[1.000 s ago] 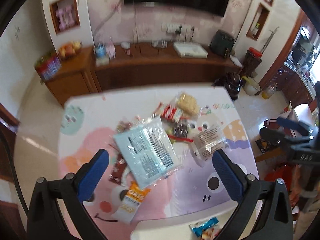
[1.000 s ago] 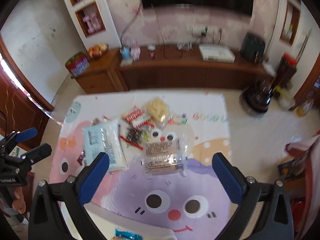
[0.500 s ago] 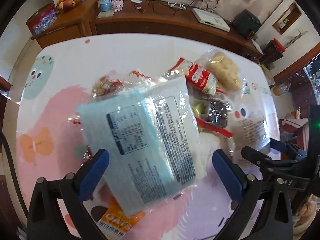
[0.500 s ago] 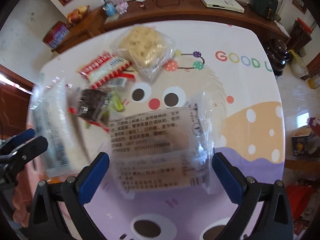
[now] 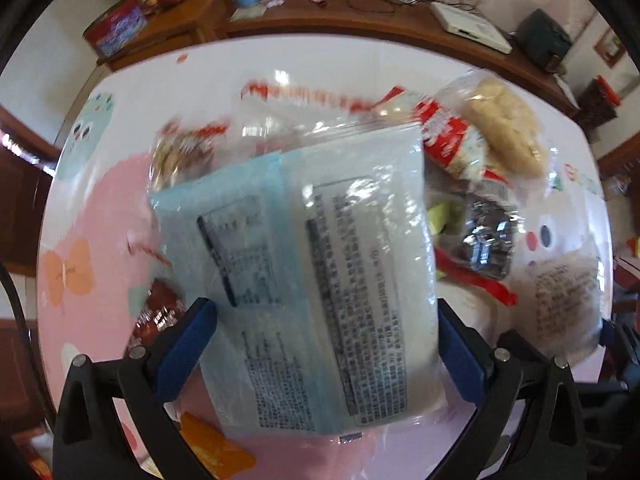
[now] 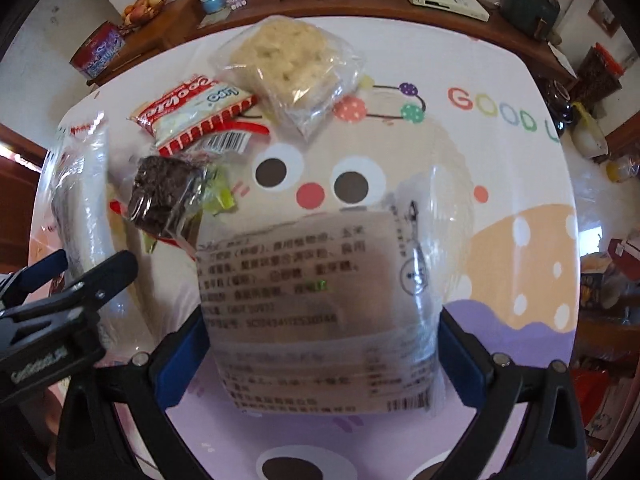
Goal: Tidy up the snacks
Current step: 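Grasp the clear cake bag with the right tool while the left tool grasps the light-blue bread bag, then carry the cake bag and bread bag into the white tray and release both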
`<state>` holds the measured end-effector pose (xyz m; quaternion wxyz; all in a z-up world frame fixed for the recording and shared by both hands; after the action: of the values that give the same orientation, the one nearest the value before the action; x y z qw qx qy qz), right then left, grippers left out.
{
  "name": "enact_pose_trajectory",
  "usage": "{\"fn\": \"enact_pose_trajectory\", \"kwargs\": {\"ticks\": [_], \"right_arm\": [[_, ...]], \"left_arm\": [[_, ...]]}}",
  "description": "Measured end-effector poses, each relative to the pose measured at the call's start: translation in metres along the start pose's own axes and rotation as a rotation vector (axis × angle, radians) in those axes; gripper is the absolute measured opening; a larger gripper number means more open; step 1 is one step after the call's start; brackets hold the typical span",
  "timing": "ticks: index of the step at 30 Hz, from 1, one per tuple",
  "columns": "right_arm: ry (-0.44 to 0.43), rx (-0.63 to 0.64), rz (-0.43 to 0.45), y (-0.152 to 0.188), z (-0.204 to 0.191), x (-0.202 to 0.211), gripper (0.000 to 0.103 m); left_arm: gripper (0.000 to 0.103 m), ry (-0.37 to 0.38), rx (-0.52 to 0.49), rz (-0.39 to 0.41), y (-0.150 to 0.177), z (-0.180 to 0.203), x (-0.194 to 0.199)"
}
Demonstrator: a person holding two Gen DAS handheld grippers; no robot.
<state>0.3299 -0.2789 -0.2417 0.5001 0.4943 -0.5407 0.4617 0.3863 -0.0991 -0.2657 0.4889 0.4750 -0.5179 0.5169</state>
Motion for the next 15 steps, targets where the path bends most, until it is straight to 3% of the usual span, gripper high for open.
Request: {"fn": "enact_pose_trajectory", "kwargs": {"ticks": [3, 5, 7, 11, 12, 14, 15], "right_arm": [[0.042, 0.028, -0.021, 0.003, -0.005, -0.004, 0.102], [0.079, 0.044, -0.011, 0.009, -0.01, -0.005, 0.092], [0.065, 0.042, 0.005, 0.014, -0.015, -0.001, 0.084], [0.02, 0.028, 0.002, 0.027, -0.015, 0.002, 0.08], [0.005, 0.021, 0.0, 0.031, -0.015, 0.003, 0.08], [-0.029, 0.01, 0.005, 0.038, -0.01, 0.007, 0.08], [-0.04, 0.005, 0.012, 0.042, -0.009, 0.011, 0.08]], "left_arm": [[0.103, 0.002, 0.01, -0.007, 0.004, -0.002, -0.006], [0.098, 0.016, 0.011, 0.001, 0.005, -0.003, -0.004], [0.094, 0.022, 0.009, 0.019, 0.01, -0.007, 0.0], [0.087, 0.044, -0.003, 0.044, 0.023, -0.015, 0.008], [0.084, 0.05, -0.005, 0.053, 0.027, -0.016, 0.013], [0.068, 0.069, -0.014, 0.082, 0.035, -0.015, 0.029], [0.067, 0.094, -0.018, 0.085, 0.039, -0.016, 0.037]]}}
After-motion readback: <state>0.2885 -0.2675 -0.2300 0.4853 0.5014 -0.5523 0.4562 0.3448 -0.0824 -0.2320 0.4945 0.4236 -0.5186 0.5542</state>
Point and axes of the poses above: each gripper's, at about its wrist camera, not at the fingertips, and x roughly against the way its jaws point, z to its right, y to its underside, the point moved 3 cm from there along -x, roughly the way its jaws point, and after that the axes turned 7 degrees about -z, right-handed, at the moved point
